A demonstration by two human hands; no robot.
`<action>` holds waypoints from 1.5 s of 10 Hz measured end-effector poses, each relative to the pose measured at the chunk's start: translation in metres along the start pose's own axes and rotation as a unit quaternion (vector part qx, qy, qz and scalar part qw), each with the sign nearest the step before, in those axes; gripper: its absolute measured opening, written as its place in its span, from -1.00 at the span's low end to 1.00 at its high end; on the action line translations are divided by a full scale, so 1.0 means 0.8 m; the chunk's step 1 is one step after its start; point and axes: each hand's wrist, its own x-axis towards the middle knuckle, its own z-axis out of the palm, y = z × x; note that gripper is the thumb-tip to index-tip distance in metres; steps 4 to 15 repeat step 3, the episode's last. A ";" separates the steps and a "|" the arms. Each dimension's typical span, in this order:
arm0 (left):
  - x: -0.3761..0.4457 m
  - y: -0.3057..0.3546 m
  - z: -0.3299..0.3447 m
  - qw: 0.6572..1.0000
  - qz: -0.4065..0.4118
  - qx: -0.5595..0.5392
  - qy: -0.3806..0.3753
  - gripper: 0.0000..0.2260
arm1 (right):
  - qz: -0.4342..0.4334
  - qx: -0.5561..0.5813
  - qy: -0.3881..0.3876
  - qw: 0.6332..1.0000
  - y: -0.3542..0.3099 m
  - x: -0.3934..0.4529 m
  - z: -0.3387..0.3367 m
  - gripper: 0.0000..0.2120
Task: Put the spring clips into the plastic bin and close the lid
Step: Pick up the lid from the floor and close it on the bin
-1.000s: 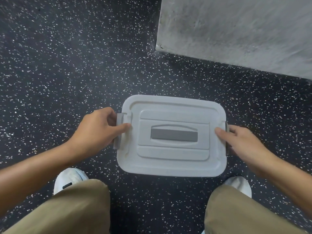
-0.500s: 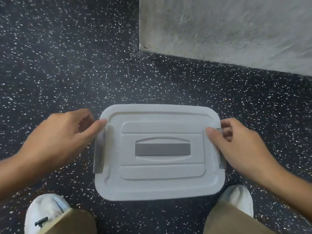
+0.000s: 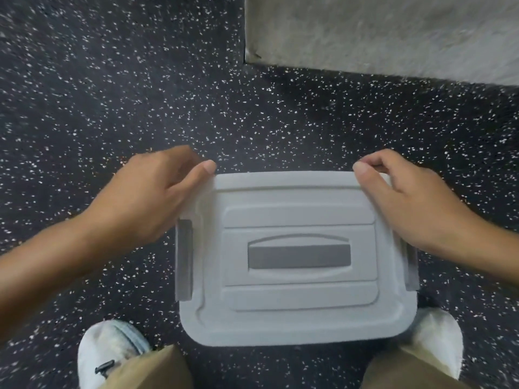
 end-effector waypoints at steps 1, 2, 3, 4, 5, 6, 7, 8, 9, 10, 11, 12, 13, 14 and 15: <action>-0.005 0.017 -0.004 1.000 0.001 0.023 0.001 -0.68 | -0.012 -0.021 -0.002 1.000 -0.002 -0.003 -0.004 -0.56; -0.014 0.034 -0.016 0.996 0.029 0.081 -0.018 -0.64 | -0.038 -0.025 0.012 0.999 -0.011 -0.015 -0.009 -0.51; -0.022 0.048 -0.036 0.992 0.041 0.119 -0.029 -0.61 | -0.058 0.001 0.056 0.997 -0.027 -0.033 -0.020 -0.53; -0.022 0.048 -0.036 0.992 0.041 0.119 -0.029 -0.61 | -0.058 0.001 0.056 0.997 -0.027 -0.033 -0.020 -0.53; -0.022 0.048 -0.036 0.992 0.041 0.119 -0.029 -0.61 | -0.058 0.001 0.056 0.997 -0.027 -0.033 -0.020 -0.53; -0.022 0.048 -0.036 0.992 0.041 0.119 -0.029 -0.61 | -0.058 0.001 0.056 0.997 -0.027 -0.033 -0.020 -0.53; -0.022 0.048 -0.036 0.992 0.041 0.119 -0.029 -0.61 | -0.058 0.001 0.056 0.997 -0.027 -0.033 -0.020 -0.53; -0.022 0.048 -0.036 0.992 0.041 0.119 -0.029 -0.61 | -0.058 0.001 0.056 0.997 -0.027 -0.033 -0.020 -0.53; -0.022 0.048 -0.036 0.992 0.041 0.119 -0.029 -0.61 | -0.058 0.001 0.056 0.997 -0.027 -0.033 -0.020 -0.53; -0.022 0.048 -0.036 0.992 0.041 0.119 -0.029 -0.61 | -0.058 0.001 0.056 0.997 -0.027 -0.033 -0.020 -0.53; -0.022 0.048 -0.036 0.992 0.041 0.119 -0.029 -0.61 | -0.058 0.001 0.056 0.997 -0.027 -0.033 -0.020 -0.53; -0.022 0.048 -0.036 0.992 0.041 0.119 -0.029 -0.61 | -0.058 0.001 0.056 0.997 -0.027 -0.033 -0.020 -0.53; -0.022 0.048 -0.036 0.992 0.041 0.119 -0.029 -0.61 | -0.058 0.001 0.056 0.997 -0.027 -0.033 -0.020 -0.53; -0.022 0.048 -0.036 0.992 0.041 0.119 -0.029 -0.61 | -0.058 0.001 0.056 0.997 -0.027 -0.033 -0.020 -0.53; -0.022 0.048 -0.036 0.992 0.041 0.119 -0.029 -0.61 | -0.058 0.001 0.056 0.997 -0.027 -0.033 -0.020 -0.53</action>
